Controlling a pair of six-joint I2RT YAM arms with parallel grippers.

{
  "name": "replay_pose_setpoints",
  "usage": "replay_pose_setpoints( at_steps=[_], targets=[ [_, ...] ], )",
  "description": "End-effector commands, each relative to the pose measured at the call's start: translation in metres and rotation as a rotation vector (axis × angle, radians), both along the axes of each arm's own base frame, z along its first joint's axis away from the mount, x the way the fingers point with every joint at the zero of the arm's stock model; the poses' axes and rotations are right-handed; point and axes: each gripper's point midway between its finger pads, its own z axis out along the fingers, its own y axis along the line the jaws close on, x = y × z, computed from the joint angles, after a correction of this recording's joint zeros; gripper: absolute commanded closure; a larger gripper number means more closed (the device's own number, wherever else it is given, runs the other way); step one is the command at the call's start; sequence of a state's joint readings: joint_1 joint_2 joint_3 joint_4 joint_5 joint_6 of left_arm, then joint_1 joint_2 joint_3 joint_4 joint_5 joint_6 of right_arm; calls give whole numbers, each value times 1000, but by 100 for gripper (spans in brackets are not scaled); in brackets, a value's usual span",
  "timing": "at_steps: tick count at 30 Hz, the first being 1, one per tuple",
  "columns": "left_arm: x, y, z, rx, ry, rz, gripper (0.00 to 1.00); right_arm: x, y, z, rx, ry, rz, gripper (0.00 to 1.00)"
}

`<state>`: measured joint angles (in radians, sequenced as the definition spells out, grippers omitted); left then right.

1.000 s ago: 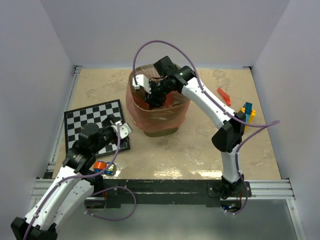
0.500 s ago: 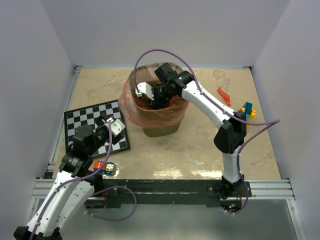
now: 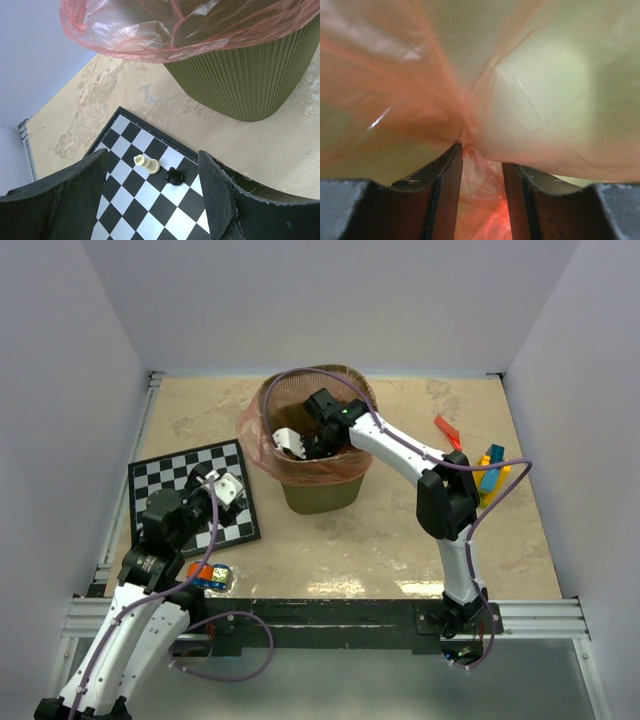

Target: Put the trash bags into the trash bin

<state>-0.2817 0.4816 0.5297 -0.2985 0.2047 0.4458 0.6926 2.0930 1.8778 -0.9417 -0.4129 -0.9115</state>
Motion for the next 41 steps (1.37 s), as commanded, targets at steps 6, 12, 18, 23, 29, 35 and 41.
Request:
replay_pose_setpoints(
  at_steps=[6,12,18,23,29,35,41],
  targets=[
    [8,7,8,-51,-5,50,23,-3,1,-25,3,19,53,58],
    [10,9,16,-59,0,56,23,1,4,-17,33,5,41,58],
    [9,8,16,-64,4,50,23,14,14,83,171,-148,9,49],
    [14,6,18,-73,-12,44,23,16,12,158,281,-229,-93,34],
    [29,15,36,-123,-64,133,20,29,10,235,464,-331,-283,28],
    [58,43,89,-205,-183,339,15,88,-50,334,799,-512,-1036,11],
    [73,58,139,-278,-316,428,15,94,-92,374,881,-685,-1218,6]
  ],
)
